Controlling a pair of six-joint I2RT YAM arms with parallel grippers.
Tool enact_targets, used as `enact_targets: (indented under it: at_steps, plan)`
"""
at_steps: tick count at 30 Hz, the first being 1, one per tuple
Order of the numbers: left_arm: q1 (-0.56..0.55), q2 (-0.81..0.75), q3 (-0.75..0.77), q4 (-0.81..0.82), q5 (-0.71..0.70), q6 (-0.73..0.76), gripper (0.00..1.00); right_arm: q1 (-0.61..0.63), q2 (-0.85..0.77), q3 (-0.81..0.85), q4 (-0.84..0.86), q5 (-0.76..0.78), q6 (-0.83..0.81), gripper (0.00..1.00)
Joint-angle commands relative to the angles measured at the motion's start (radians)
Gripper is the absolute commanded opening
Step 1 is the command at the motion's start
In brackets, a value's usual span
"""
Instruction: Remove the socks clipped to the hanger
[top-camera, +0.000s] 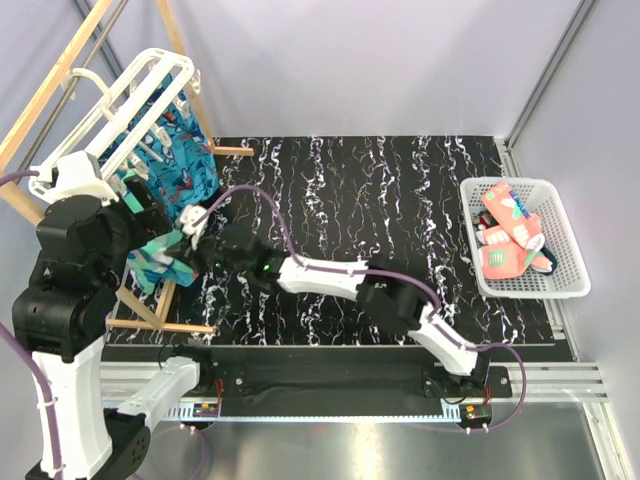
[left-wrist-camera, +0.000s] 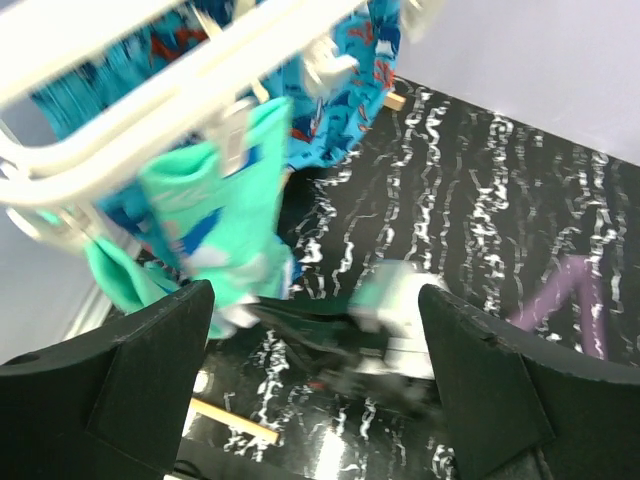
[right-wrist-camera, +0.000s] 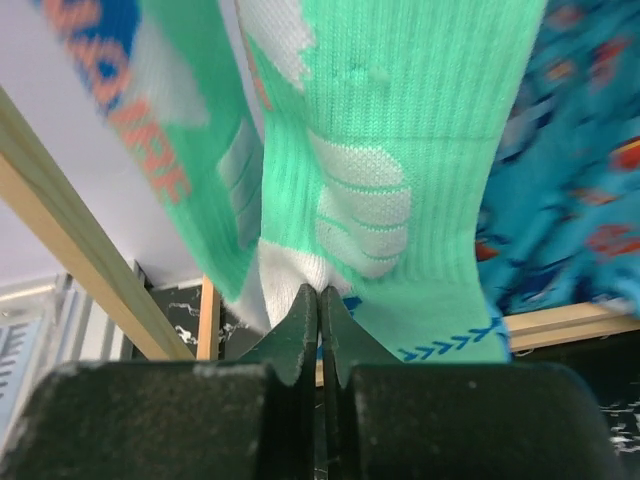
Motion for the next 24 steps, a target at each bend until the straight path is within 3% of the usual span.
enact_targets:
  at_steps: [1, 15, 24]
  plan:
    - [-0.002, 0.006, 0.05, 0.028, -0.066, 0.042, 0.88, -0.029, -0.162, -0.083, 0.147, -0.021, 0.041, 0.0]
    - [-0.002, 0.094, 0.1, 0.042, -0.044, 0.02, 0.84, -0.06, -0.411, -0.459, 0.33, 0.047, 0.09, 0.0]
    - [-0.002, 0.112, 0.151, 0.01, -0.084, 0.024, 0.83, -0.058, -0.528, -0.607, 0.4, 0.039, 0.107, 0.0]
